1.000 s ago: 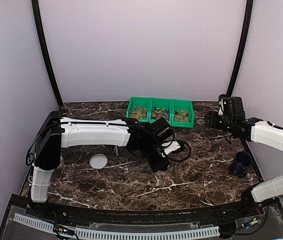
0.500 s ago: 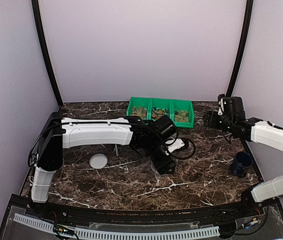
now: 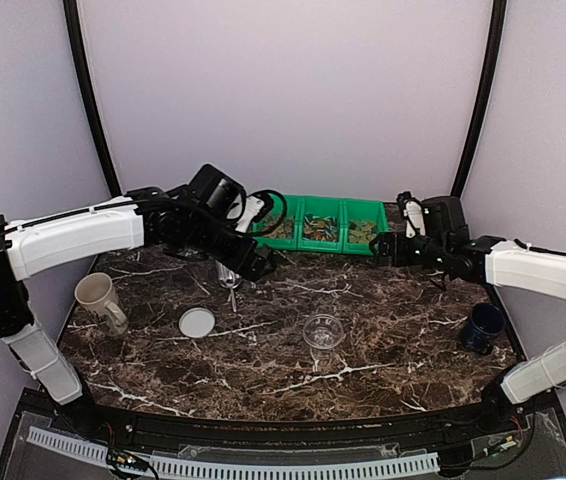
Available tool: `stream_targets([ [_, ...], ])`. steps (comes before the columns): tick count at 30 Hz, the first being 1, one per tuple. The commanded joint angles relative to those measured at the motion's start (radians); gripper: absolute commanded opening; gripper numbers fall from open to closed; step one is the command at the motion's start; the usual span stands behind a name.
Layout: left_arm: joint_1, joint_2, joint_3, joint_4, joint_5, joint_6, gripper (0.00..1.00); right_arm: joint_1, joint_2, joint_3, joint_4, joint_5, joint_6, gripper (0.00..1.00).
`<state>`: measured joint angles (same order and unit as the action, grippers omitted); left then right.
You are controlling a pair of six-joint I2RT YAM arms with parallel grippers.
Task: Pack the candies
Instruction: Place the packing bottle at the center of the board.
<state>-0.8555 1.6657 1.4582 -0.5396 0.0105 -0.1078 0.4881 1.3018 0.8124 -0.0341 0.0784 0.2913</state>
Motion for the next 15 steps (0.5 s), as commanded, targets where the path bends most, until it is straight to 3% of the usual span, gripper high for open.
stream_targets([
  [1, 0.094, -0.173, -0.185, 0.098, -0.090, -0.122, 0.97, 0.104, 0.094, 0.108, -0.001, 0.014, -0.048, 0.93],
  [9, 0.267, -0.320, -0.366, 0.144, -0.118, -0.178, 0.99, 0.318, 0.384, 0.438, -0.058, 0.066, -0.005, 0.93],
  [15, 0.357, -0.342, -0.436, 0.162, -0.072, -0.203, 0.99, 0.393, 0.657, 0.753, -0.174, 0.072, 0.011, 0.90],
])
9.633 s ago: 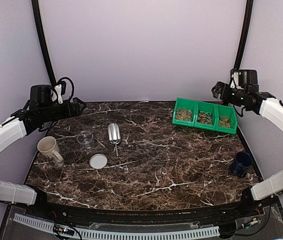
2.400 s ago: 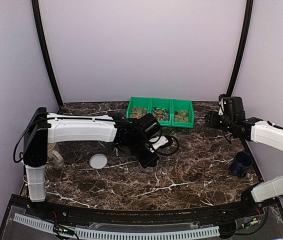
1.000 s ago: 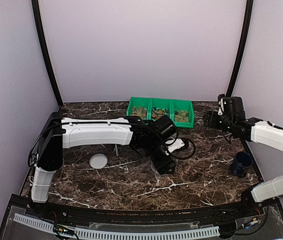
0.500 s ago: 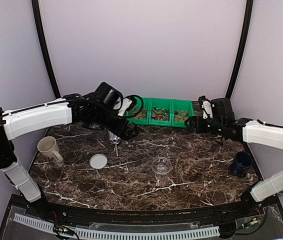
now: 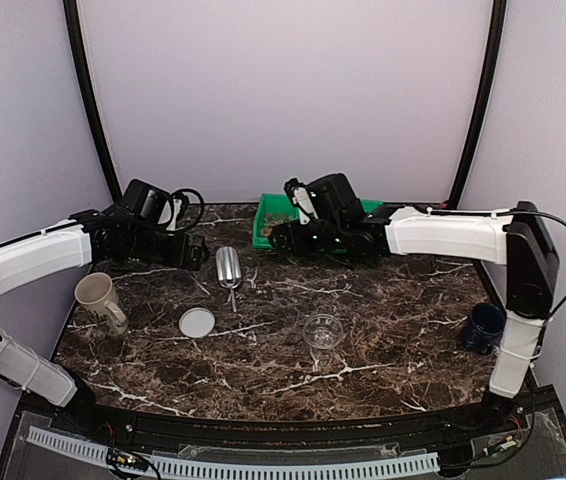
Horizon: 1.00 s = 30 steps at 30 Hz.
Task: Pack the candies
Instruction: Place the packing bottle at the center of the board, then pick up the spatula from the center of the board.
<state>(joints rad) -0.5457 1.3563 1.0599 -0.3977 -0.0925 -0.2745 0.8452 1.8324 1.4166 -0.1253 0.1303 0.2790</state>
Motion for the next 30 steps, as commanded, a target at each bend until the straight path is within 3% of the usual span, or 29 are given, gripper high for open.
stream_targets([
  [1, 0.060, -0.038, -0.039, 0.011, 0.036, -0.039, 0.99, 0.046, 0.163, 0.190, -0.096, 0.014, 0.028, 0.90],
  [12, 0.157, -0.174, -0.162, 0.124, 0.023, -0.079, 0.99, 0.147, 0.477, 0.537, -0.209, -0.045, 0.078, 0.84],
  [21, 0.187, -0.173, -0.183, 0.146, 0.046, -0.088, 0.99, 0.189, 0.574, 0.587, -0.247, -0.047, 0.070, 0.83],
  [30, 0.206, -0.165, -0.192, 0.157, 0.079, -0.100, 0.99, 0.192, 0.621, 0.588, -0.265, 0.028, 0.090, 0.75],
])
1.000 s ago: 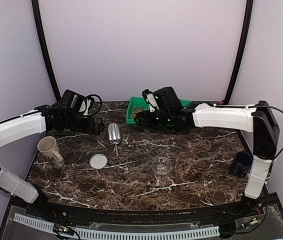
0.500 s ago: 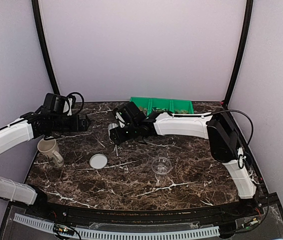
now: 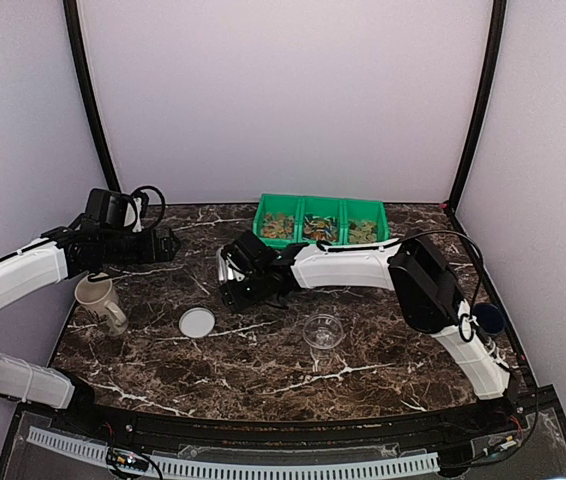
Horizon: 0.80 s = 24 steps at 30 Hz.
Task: Pack the candies
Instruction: Pick up the spatula from the center of the board.
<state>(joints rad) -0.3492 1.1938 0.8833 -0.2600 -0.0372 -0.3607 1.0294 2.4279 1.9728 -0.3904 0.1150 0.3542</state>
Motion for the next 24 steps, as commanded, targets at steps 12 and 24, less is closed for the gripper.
stream_targets([
  [12, 0.025, 0.007, -0.017, 0.023, 0.040, -0.019, 0.99, 0.008, 0.059, 0.043, 0.025, 0.090, 0.019, 0.59],
  [24, 0.031, 0.013, -0.019, 0.025, 0.051, -0.020, 0.99, 0.008, 0.076, 0.046, 0.055, 0.088, 0.005, 0.34],
])
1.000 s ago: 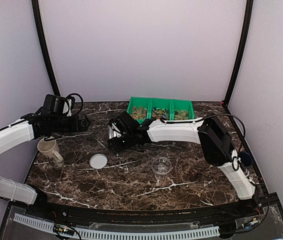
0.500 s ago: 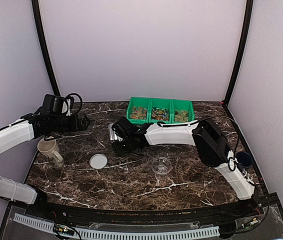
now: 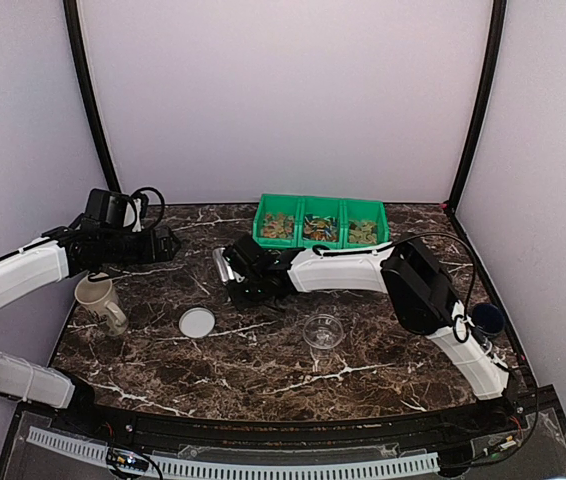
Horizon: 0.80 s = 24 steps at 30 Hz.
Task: Pack the candies
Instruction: Pick up the spatula from the center of the board.
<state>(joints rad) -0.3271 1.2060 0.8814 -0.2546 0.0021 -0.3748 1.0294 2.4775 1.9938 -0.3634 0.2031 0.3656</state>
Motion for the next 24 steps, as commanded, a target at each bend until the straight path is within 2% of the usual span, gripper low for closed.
stream_targets([
  [1, 0.010, 0.001, -0.017, 0.020, 0.013, -0.006, 0.99, 0.008, 0.025, 0.025, 0.031, -0.002, -0.008, 0.32],
  [11, 0.014, 0.000, -0.018, 0.021, 0.018, -0.007, 0.99, 0.008, -0.013, 0.003, 0.055, 0.006, -0.042, 0.01],
  [19, 0.016, -0.003, -0.018, 0.021, 0.026, -0.007, 0.99, -0.004, -0.105, -0.034, 0.067, 0.050, -0.098, 0.00],
  [24, 0.018, -0.005, -0.019, 0.022, 0.032, -0.008, 0.99, -0.036, -0.221, -0.141, 0.085, 0.080, -0.130, 0.00],
])
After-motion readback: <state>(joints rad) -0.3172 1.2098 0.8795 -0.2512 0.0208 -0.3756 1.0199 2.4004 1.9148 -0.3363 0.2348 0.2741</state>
